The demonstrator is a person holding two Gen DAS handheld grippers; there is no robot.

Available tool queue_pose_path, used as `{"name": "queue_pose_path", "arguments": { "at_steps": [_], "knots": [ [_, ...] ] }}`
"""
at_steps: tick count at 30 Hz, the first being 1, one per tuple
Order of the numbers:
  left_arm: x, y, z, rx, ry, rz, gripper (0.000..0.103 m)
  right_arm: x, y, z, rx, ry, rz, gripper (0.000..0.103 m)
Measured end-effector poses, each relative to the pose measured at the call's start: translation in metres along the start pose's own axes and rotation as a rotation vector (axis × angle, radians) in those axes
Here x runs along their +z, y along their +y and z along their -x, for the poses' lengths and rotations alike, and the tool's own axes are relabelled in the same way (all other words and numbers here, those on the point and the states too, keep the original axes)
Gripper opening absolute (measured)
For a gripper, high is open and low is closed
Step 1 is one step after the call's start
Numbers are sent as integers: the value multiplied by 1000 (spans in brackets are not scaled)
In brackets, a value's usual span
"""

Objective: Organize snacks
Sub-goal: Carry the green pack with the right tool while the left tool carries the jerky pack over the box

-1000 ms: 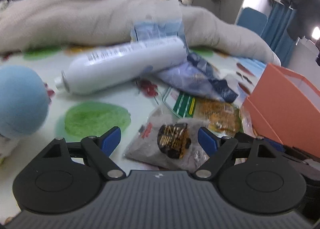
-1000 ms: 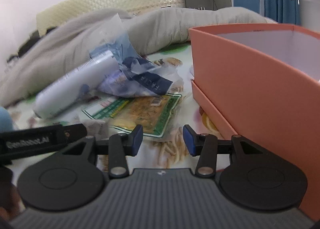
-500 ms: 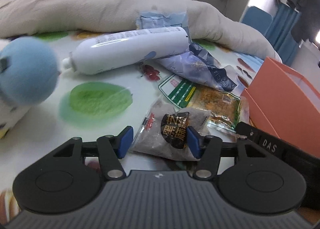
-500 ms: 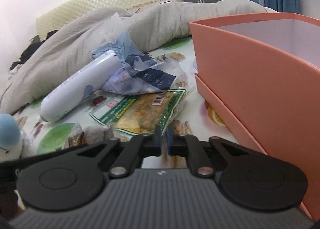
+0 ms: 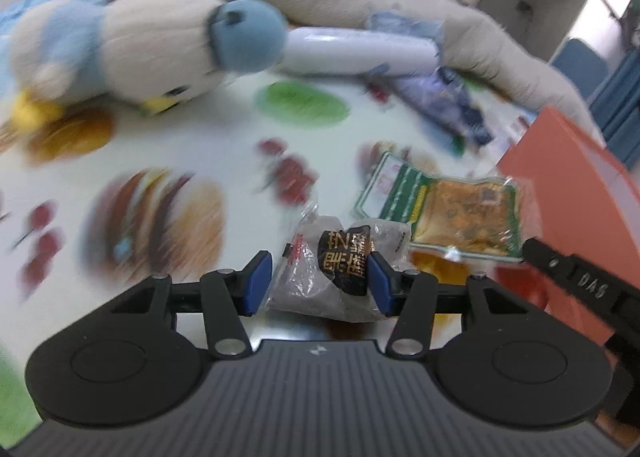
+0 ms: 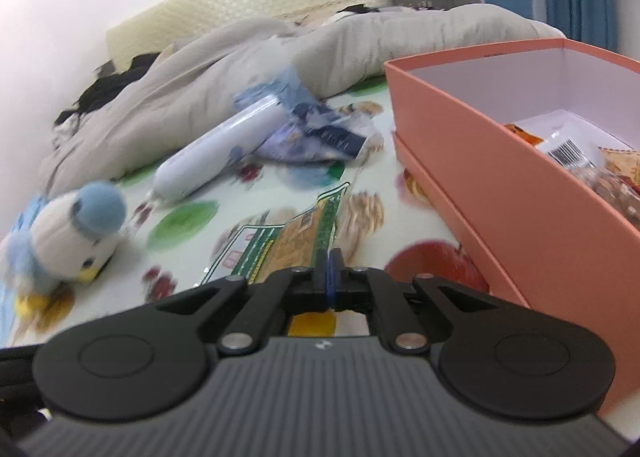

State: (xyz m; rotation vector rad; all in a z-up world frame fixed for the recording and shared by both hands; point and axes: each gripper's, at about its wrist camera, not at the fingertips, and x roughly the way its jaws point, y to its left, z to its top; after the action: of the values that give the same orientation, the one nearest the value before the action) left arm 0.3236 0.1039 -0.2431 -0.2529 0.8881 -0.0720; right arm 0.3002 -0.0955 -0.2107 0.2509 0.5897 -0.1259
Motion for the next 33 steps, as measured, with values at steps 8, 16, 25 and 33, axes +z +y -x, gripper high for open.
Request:
{"name": "queue_pose_path", "arguments": {
  "at_steps": [8,16,25,33],
  "knots": [
    [-53,14,61,84,27,44,57,-24,-9,55,14,38,61,3],
    [-84,10,94,118,67,7,56,-51,-27,104,42,75,141,3],
    [-112,-13,115,158,54,-24,56,-78,-52,142,132,135,265,3],
    [-120,-6,123,146,41,34,56,-89,-69,153,147,212,358,35]
  ]
}}
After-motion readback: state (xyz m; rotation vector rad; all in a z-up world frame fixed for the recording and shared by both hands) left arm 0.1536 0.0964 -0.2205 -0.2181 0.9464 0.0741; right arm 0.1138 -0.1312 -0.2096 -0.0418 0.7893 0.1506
